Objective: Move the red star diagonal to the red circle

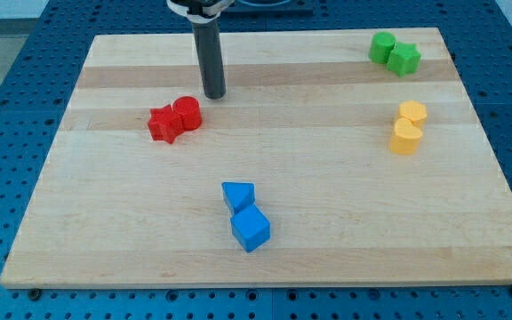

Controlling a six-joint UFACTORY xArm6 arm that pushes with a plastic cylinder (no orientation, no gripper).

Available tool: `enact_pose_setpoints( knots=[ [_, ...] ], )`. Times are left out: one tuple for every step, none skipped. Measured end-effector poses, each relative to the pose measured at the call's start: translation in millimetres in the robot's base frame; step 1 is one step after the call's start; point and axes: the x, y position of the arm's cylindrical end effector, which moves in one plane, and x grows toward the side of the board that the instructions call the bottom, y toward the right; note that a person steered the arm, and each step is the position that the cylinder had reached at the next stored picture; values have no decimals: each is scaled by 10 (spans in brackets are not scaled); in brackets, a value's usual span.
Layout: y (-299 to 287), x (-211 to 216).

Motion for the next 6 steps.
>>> enact_pose_setpoints(
  knots=[
    [-157,53],
    [-259,112],
    [-312,158],
    [-366,238],
    [-412,320],
    [-451,390]
  ],
)
